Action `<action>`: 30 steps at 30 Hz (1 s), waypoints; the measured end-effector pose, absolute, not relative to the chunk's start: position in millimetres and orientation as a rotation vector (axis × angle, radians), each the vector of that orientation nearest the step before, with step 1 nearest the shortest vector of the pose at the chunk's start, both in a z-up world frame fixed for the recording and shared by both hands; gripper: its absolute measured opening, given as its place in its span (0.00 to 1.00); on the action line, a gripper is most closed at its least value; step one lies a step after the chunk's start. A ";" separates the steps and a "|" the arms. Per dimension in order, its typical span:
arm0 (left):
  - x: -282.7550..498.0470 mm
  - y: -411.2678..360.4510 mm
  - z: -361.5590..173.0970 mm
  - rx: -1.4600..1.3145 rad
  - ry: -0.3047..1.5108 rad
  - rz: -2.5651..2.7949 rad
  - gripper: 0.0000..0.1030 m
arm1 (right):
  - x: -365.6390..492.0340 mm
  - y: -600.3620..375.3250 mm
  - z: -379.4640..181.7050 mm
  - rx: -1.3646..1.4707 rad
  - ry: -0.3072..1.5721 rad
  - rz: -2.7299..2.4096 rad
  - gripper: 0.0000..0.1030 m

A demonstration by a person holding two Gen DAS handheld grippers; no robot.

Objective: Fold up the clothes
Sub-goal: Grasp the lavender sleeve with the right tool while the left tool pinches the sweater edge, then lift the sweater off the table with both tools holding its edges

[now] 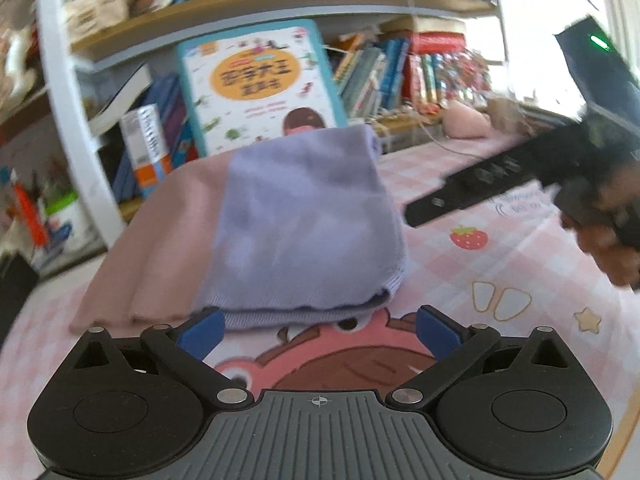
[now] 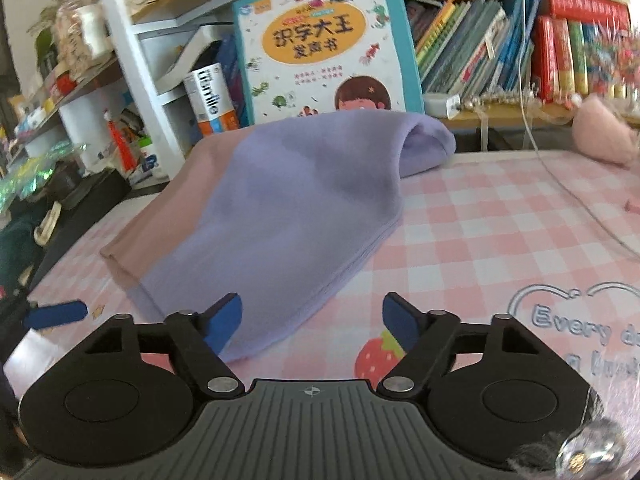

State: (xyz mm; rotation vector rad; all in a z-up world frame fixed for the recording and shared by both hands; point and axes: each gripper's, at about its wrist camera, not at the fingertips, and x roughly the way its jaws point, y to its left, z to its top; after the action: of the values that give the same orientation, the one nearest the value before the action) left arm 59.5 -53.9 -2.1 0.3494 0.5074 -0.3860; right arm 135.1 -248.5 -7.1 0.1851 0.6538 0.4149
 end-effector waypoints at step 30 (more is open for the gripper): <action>20.7 -22.9 70.5 0.043 0.324 -0.838 0.02 | 201.3 -320.5 -49.7 1.010 0.686 0.514 0.72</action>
State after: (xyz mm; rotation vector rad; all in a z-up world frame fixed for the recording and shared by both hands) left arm 20.7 -22.9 70.5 0.0426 0.3242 -0.8379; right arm 201.3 -320.5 -49.7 1.0097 0.6858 0.5137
